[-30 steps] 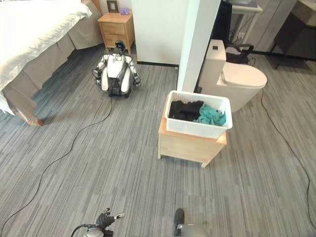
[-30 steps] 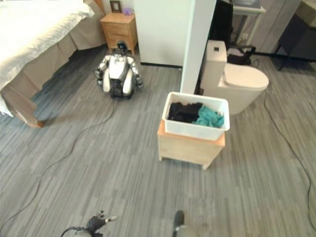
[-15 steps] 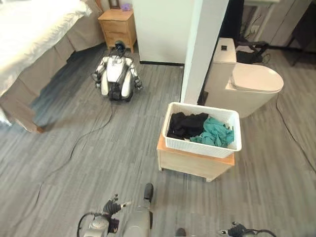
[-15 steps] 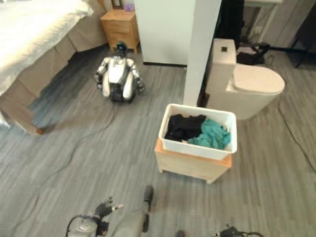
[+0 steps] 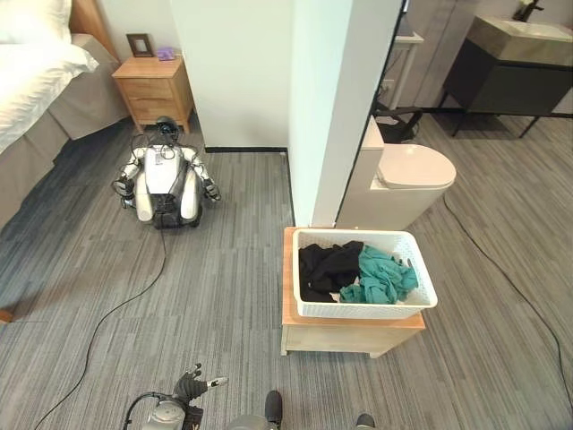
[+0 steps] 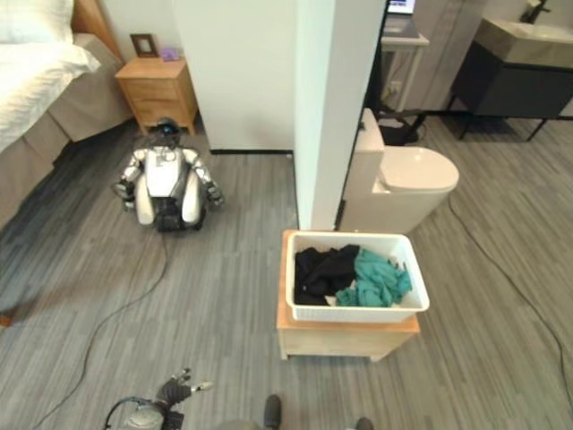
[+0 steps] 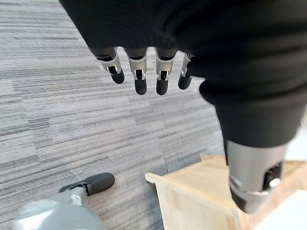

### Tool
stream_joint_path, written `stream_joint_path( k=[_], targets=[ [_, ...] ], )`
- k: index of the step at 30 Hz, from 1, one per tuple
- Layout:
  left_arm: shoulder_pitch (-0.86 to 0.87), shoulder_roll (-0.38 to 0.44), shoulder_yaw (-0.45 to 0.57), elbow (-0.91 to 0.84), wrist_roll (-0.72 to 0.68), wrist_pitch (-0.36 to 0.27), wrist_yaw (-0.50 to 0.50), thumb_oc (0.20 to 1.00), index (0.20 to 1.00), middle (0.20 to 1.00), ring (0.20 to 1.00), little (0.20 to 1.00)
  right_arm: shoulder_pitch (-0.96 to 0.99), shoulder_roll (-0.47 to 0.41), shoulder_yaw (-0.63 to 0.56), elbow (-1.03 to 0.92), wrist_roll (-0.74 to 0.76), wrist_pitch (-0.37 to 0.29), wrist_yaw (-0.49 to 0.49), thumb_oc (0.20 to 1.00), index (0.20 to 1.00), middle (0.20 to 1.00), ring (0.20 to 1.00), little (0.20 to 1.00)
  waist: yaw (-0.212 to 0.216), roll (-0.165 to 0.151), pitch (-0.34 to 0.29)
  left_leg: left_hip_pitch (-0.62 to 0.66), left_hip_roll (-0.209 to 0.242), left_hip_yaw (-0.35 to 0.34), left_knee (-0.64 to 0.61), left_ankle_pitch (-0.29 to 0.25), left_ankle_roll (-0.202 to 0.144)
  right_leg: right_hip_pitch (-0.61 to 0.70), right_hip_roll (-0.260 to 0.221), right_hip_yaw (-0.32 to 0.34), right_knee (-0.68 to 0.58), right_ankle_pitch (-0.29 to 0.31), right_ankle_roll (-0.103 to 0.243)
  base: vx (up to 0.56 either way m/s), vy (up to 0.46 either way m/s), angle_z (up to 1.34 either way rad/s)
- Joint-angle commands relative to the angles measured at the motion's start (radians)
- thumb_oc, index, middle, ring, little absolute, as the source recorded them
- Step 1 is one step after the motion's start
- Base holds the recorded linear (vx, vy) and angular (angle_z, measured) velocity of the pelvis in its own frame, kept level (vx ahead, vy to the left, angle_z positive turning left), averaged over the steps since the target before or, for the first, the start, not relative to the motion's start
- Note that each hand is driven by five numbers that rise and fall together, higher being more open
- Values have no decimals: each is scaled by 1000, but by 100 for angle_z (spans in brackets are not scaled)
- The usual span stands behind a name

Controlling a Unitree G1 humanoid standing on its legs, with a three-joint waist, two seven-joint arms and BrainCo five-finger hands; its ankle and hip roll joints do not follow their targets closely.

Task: Grab the laundry basket,head to the washer,open it,put in the laundry and shut it.

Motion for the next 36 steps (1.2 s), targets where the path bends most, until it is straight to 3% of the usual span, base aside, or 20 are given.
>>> stream_joint_path(
  k=[1,2,4,5,7,8,11,13,16,20,25,33,34,36],
  targets=[
    [-10,-5,67,-62,-58,-15,-10,1000,1000,1000,1000,1000,-13,-67,-52,58,82,-2,-5,1000,1000,1000,1000,1000,24,-9,29,-5,108,-45,82,-82,-85,78,59,-53,-120,118,-23,48,-103,0],
    [-9,-5,67,-63,-58,-15,-10,1000,1000,1000,1000,1000,-13,-67,-52,58,82,-2,-5,1000,1000,1000,1000,1000,23,-9,29,-4,108,-46,81,-82,-85,79,59,-54,-120,118,-23,68,-145,16],
    [75,58,160,-276,-143,-19,-25,1000,1000,1000,1000,1000,-7,-111,-107,-35,149,-35,-14,1000,1000,1000,1000,1000,18,-15,25,12,137,-39,44,-56,-108,85,79,-69,-120,98,-24,35,-125,23],
    [77,58,160,-278,-143,-17,-25,1000,1000,1000,1000,1000,-5,-111,-106,-36,149,-34,-14,1000,1000,1000,1000,1000,18,-15,25,13,137,-39,41,-55,-108,86,79,-69,-120,98,-24,21,-152,-2],
    [174,122,304,-524,-176,-9,-10,1000,1000,1000,1000,1000,66,-202,-178,-392,106,-30,-19,1000,1000,1000,1000,1000,3,-22,23,27,164,-31,10,-35,-127,88,102,-63,-120,81,-27,10,-125,-10],
    [197,129,403,-711,-117,24,27,1000,1000,1000,1000,1000,158,-306,-313,-804,30,-7,-27,1000,1000,1000,1000,1000,-13,-24,26,32,181,-25,5,-37,-132,99,118,-63,-120,64,-34,-5,-87,-7],
    [131,174,393,-861,4,78,31,1000,1000,1000,1000,1000,159,-371,-414,-1016,-25,26,-61,1000,1000,1000,1000,1000,-25,-13,16,27,186,-32,5,-40,-131,98,128,-62,-120,54,-42,1,-21,4],
    [43,213,337,-885,15,99,22,1000,1000,1000,1000,1000,100,-411,-409,-1060,-41,47,-77,1000,1000,1000,1000,1000,-26,-6,15,27,188,-39,5,-44,-133,100,135,-63,-120,49,-45,4,5,5],
    [-97,239,236,-824,19,130,21,1000,1000,1000,1000,1000,-26,-458,-338,-1010,-17,61,-75,1000,1000,1000,1000,1000,-23,-8,14,24,190,-44,5,-43,-136,99,139,-68,-120,49,-46,0,3,1],
    [-362,237,59,-627,-15,171,51,1000,1000,1000,1000,1000,-278,-503,-153,-884,39,75,-59,1000,1000,1000,1000,1000,-16,-22,54,2,202,-49,5,-29,-141,78,151,-73,-120,59,-48,-69,-22,5],
    [-739,231,-100,-368,-113,197,126,1000,1000,1000,1000,1000,-658,-505,81,-741,83,107,-81,1000,1000,1000,1000,1000,-22,-50,176,-77,215,-64,5,15,-149,5,167,-75,-120,86,-53,-200,-53,12],
    [-1062,231,-258,-69,-244,163,149,1000,1000,1000,1000,1000,-925,-472,297,-553,60,122,-96,1000,1000,1000,1000,1000,-30,-75,273,-163,219,-57,6,54,-154,-84,168,-83,-120,131,-48,-97,-14,8],
    [-1139,225,-318,2,-257,160,142,1000,1000,1000,1000,1000,-995,-459,363,-419,70,117,-97,1000,1000,1000,1000,1000,-22,-77,290,-178,221,-56,9,62,-156,-103,169,-83,-120,139,-45,-46,-11,3],
    [-1165,228,-326,-3,-262,158,150,1000,1000,1000,1000,1000,-1008,-449,390,-373,74,116,-87,1000,1000,1000,1000,1000,-19,-82,309,-191,223,-55,9,69,-157,-118,171,-83,-120,145,-45,-45,-12,-3]
  ],
)
